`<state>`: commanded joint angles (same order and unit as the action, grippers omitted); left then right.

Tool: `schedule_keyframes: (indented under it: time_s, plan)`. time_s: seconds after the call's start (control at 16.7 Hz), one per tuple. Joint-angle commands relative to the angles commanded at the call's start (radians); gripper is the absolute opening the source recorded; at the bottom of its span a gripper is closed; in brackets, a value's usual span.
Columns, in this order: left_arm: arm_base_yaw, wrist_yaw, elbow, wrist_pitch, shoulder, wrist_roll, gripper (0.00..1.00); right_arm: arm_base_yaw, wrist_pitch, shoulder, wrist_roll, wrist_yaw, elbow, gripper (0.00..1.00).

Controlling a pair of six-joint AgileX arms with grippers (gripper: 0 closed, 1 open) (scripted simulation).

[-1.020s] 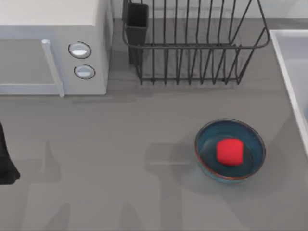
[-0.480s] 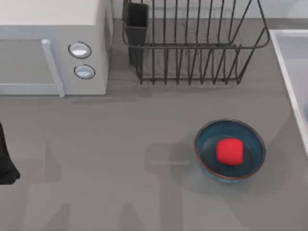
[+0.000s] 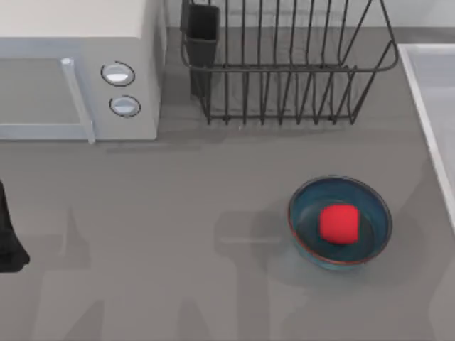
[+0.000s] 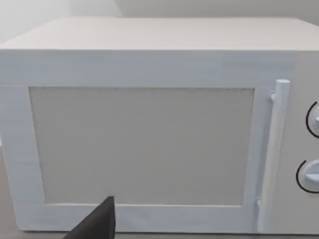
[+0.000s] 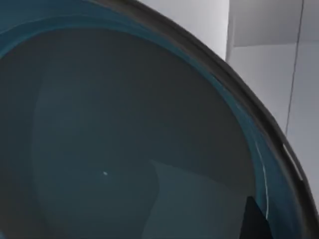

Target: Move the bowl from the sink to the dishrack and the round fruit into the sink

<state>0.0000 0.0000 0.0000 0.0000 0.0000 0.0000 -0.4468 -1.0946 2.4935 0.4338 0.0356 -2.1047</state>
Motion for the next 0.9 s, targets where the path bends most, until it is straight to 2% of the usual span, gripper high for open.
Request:
schedule_keyframes:
  time_s: [0.66,0.9]
  plan:
    - [0.000,0.000,0.000,0.000,0.000,0.000,1.00,-0.269,-0.401,-0.790,0.284,0.026,0.374,0.00]
    - [0.000,0.000,0.000,0.000,0.000,0.000,1.00,-0.335,-0.491,-0.952,0.345,0.037,0.461,0.00]
